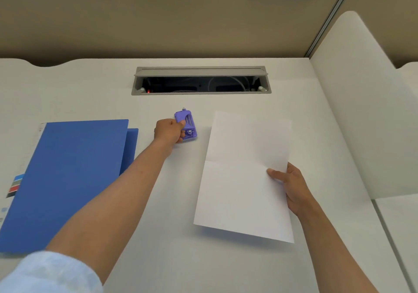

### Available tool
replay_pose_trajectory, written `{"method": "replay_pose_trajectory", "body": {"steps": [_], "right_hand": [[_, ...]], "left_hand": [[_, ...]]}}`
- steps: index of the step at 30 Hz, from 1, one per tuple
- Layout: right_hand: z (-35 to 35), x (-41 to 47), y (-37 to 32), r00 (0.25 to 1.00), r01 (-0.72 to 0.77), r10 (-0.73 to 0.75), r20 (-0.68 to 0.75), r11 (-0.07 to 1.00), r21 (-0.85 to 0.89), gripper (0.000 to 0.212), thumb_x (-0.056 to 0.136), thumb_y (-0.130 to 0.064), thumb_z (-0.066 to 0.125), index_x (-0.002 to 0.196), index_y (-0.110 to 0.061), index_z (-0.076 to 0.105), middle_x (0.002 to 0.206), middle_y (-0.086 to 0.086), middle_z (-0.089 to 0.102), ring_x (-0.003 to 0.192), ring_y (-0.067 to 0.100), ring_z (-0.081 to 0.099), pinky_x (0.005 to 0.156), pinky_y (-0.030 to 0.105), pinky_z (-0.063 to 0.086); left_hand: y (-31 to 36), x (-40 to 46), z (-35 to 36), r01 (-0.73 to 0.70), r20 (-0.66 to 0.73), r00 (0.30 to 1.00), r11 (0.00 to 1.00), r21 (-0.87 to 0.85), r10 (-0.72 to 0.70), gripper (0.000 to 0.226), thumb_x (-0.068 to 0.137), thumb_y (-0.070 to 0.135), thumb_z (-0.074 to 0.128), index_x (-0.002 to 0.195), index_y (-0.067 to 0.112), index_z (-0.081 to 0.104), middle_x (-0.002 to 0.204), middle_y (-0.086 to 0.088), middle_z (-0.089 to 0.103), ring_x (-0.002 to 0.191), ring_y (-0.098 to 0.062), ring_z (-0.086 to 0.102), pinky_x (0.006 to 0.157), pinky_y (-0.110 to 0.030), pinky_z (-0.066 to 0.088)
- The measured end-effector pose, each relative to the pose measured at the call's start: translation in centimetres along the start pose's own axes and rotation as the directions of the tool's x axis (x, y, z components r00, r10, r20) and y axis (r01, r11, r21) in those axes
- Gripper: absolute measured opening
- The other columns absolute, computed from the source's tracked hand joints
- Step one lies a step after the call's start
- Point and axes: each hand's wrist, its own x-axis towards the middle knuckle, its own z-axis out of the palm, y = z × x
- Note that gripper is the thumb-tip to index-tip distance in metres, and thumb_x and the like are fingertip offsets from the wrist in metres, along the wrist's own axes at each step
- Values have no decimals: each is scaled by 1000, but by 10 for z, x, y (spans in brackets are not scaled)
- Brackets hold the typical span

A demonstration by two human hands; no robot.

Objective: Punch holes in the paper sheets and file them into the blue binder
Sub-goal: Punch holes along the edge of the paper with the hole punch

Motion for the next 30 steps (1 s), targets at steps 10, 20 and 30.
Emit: {"method": "replay_pose_trajectory", "body": {"steps": [10, 20, 30], "right_hand": [[8, -15, 11, 999, -10, 11, 46, 1000, -25, 31, 91, 4, 59, 117, -10, 67, 110, 13, 75, 91, 32, 74, 78, 45, 62], [20, -36, 31, 995, -28, 43, 90, 987, -159, 30, 91, 5, 58, 116, -9, 67, 110, 14, 75, 94, 34, 73, 86, 51, 58], [33, -31, 33, 995, 10, 15, 95, 966, -257, 30, 89, 5, 59, 112, -12, 68, 108, 10, 76, 97, 34, 72, 87, 50, 58]], "left_hand": [[-75, -105, -47, 5, 85, 996, 999, 34, -8, 22, 96, 19, 58, 77, 10, 63, 69, -6, 62, 66, -18, 59, 68, -31, 50], [-118, -135, -62, 55, 134, 989, 998, 29, -59, 22, 97, 18, 57, 76, 11, 62, 69, -4, 62, 64, -17, 57, 64, -27, 50], [-118, -131, -68, 9, 24, 1000, 996, 89, -11, 28, 88, 40, 66, 77, 14, 66, 78, -2, 68, 69, -21, 61, 69, -38, 53]]}}
